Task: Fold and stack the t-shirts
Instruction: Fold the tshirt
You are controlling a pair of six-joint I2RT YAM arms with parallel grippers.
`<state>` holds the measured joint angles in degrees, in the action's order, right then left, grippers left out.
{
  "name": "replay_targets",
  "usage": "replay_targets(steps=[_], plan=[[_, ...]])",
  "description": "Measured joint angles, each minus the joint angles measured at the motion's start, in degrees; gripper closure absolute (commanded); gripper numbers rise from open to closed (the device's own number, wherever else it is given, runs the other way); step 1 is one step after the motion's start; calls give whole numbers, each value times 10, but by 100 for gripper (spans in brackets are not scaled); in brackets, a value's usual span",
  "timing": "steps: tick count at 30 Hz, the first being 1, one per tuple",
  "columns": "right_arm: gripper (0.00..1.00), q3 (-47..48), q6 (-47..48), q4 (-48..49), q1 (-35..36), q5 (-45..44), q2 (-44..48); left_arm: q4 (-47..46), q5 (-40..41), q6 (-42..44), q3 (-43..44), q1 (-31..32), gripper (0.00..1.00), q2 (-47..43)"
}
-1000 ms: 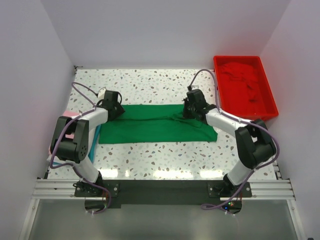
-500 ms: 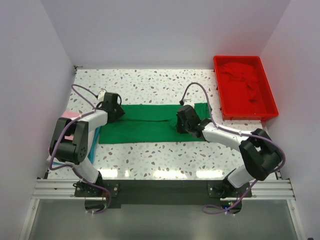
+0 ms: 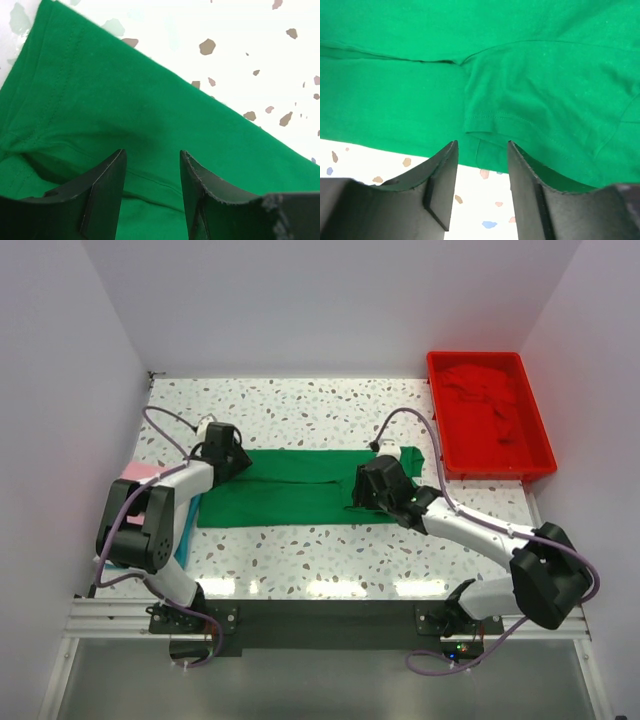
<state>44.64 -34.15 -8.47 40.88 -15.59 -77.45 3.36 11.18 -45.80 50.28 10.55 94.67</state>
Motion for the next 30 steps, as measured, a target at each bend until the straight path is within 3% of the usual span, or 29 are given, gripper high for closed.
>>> replay_targets(steps=[8, 13, 24, 30], plan=[[51, 31, 0, -67, -9, -32, 12, -10, -16, 19, 0, 17, 48, -13], [51, 47, -2, -75, -63, -25, -26, 0, 11, 16, -7, 52, 49, -23], [51, 87, -3, -79, -160, 29, -183, 43, 99, -16, -46, 137, 52, -24], [48, 215, 16, -84, -211, 59, -287, 48, 140, -44, -52, 178, 53, -23]])
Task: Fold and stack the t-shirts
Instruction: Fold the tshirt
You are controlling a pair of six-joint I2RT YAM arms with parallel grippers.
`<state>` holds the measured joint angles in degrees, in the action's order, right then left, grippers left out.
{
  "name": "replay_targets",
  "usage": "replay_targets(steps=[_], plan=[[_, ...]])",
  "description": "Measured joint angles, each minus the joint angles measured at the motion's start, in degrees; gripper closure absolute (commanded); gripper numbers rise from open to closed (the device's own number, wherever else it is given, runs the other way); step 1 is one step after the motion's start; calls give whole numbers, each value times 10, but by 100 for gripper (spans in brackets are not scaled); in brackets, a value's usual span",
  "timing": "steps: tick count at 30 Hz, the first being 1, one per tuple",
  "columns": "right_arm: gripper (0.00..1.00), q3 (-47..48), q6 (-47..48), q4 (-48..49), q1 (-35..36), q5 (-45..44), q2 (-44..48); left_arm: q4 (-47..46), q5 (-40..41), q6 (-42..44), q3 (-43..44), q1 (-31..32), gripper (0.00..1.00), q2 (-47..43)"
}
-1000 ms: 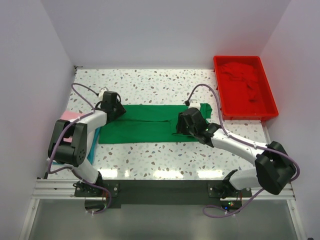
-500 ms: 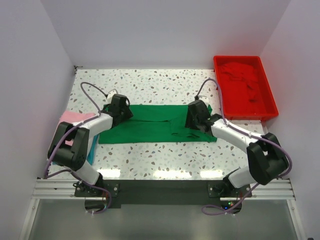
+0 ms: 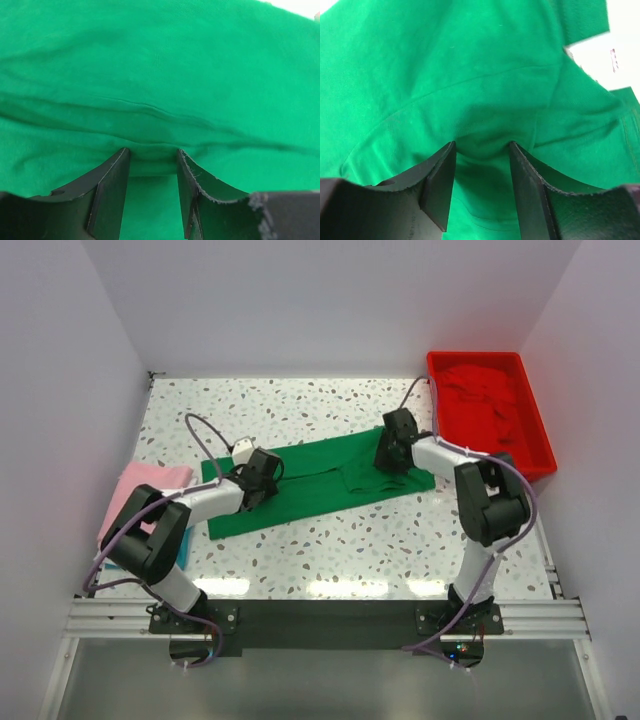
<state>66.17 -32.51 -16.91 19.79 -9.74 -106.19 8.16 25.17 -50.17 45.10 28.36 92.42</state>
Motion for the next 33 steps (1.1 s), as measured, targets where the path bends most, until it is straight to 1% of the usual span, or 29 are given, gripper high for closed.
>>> replay_targets(steps=[4, 5, 7, 8, 9, 10, 12, 14, 16, 19, 21, 22, 25, 26, 29, 30, 32, 33], plan=[[44, 150, 37, -34, -12, 1, -103, 7, 17, -32, 0, 34, 53, 2], [40, 192, 49, -38, -14, 1, -132, 8, 17, -43, 0, 43, 53, 2], [35, 273, 71, -57, -16, 1, -183, 9, 15, -68, 2, 66, 52, 2], [32, 317, 83, -63, -17, 2, -212, 12, 11, -78, 4, 82, 48, 2], [27, 384, 101, -81, -19, 2, -251, 17, 5, -87, 10, 101, 46, 3], [24, 407, 107, -84, -19, 3, -265, 23, -4, -93, 17, 120, 46, 5], [17, 478, 128, -108, -20, 2, -304, 36, -24, -94, 35, 150, 40, 9], [14, 517, 142, -129, -20, 2, -320, 44, -37, -88, 54, 167, 38, 8], [12, 534, 153, -149, -21, 2, -318, 55, -36, -75, 74, 167, 37, 5], [12, 535, 160, -164, -21, -3, -301, 78, -18, -40, 110, 158, 38, -6], [12, 520, 158, -169, -21, -9, -277, 87, -2, -15, 130, 153, 41, -9], [13, 504, 156, -167, -21, -10, -260, 95, 11, 1, 143, 150, 42, -9], [19, 455, 144, -163, -21, -8, -212, 116, 35, 31, 165, 139, 49, -3], [26, 440, 139, -161, -21, -5, -198, 123, 42, 43, 171, 136, 52, 2], [39, 414, 122, -152, -21, 6, -181, 136, 52, 70, 177, 130, 58, 24], [47, 409, 118, -150, -21, 10, -182, 142, 53, 79, 179, 129, 59, 35], [54, 399, 108, -150, -21, 18, -186, 157, 55, 92, 180, 130, 60, 60], [59, 397, 104, -151, -21, 19, -191, 165, 57, 94, 180, 130, 60, 71]])
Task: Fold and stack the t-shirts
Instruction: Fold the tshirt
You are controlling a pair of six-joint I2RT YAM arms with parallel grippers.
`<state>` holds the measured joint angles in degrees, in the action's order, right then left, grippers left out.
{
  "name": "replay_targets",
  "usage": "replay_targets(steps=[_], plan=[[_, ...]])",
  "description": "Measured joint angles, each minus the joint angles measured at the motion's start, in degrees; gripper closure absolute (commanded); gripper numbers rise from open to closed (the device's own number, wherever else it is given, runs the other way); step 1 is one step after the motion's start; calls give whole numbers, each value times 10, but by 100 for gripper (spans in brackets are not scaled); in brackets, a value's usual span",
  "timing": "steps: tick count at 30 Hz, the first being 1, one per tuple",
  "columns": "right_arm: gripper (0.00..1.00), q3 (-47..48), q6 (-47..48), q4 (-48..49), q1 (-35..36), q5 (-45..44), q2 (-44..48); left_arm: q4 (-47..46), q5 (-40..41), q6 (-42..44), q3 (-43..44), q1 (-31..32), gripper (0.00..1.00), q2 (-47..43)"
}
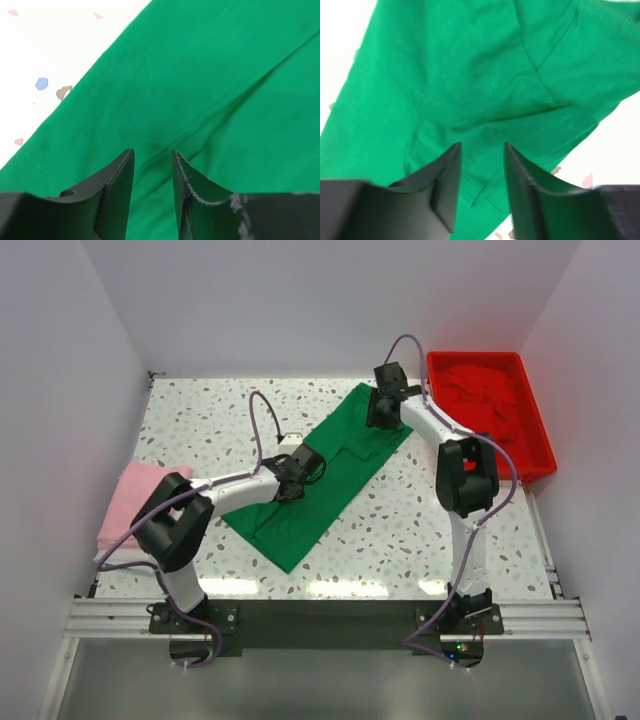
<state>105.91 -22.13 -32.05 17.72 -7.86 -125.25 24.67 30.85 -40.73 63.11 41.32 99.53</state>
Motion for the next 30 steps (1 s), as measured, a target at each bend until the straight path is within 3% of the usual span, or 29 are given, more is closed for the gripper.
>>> replay_targets(steps=[9, 13, 22, 30], plan=[[64, -6, -14, -7, 0, -4, -55, 32, 7, 9, -31, 4, 64, 23], [59, 33, -9, -14, -1, -6, -81, 26, 5, 5, -40, 20, 67, 21], [35, 155, 27, -24, -14, 15, -154, -26, -38, -54, -55, 86, 69, 15], [13, 210, 66, -27, -19, 46, -184, -53, -97, -92, -40, 136, 57, 20]])
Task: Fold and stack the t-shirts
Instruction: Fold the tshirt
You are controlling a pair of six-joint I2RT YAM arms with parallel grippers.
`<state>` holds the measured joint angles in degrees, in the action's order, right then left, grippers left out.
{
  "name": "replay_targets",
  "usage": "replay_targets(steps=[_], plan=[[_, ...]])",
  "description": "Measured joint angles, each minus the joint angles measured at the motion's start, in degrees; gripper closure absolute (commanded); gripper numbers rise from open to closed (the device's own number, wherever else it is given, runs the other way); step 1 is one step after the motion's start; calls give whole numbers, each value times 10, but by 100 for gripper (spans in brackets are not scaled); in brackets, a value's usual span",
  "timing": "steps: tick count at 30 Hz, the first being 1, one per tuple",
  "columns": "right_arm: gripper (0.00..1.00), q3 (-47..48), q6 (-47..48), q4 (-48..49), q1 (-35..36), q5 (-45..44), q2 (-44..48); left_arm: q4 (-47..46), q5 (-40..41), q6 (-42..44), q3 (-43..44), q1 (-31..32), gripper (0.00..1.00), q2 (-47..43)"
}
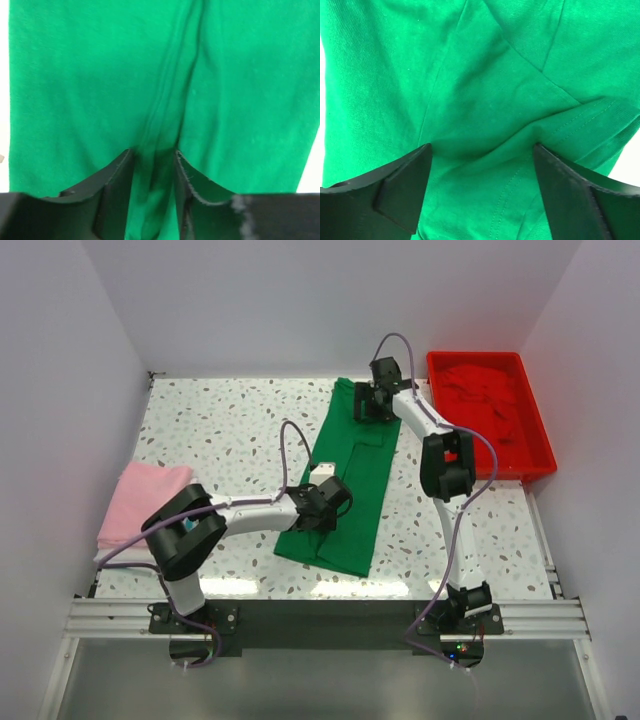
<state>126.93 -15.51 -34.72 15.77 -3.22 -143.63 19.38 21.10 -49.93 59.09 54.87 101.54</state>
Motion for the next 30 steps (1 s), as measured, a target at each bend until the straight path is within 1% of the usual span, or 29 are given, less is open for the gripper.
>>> replay_targets(steps=[1, 4, 8, 11, 14, 18, 19, 20, 21, 22, 25, 27, 30], plan=[[10, 0, 4, 0, 0, 1, 0, 1, -6, -1, 2, 2, 54, 0], [8, 2, 13, -1, 0, 2, 0, 6, -20, 1, 7, 3, 49, -4], [8, 1, 16, -12, -1, -3, 13, 20, -26, 10, 8, 0, 46, -33], [8, -34, 10, -16, -1, -14, 61, 31, -23, 13, 7, -10, 45, -79], [9, -137, -7, -8, 5, -24, 162, 21, -22, 13, -25, -41, 44, -151], [20, -304, -40, 7, 37, -49, 325, 12, -22, 9, -117, -99, 44, -256], [21, -373, -52, 31, 58, -53, 383, 12, -23, 8, -137, -104, 45, -270], [22, -416, -63, 31, 74, -55, 420, 9, -25, 5, -159, -106, 45, -280], [24, -477, -72, 47, 99, -61, 469, 8, -30, 2, -180, -105, 45, -287], [29, -532, -84, 48, 124, -64, 513, 6, -36, -2, -201, -104, 45, -293], [35, -669, -123, 60, 193, -63, 612, 2, -49, -12, -260, -102, 46, -315], [36, -753, -153, 59, 216, -67, 664, -1, -54, -18, -285, -102, 46, -330], [37, -835, -195, 51, 236, -74, 717, -8, -62, -23, -308, -102, 47, -353]])
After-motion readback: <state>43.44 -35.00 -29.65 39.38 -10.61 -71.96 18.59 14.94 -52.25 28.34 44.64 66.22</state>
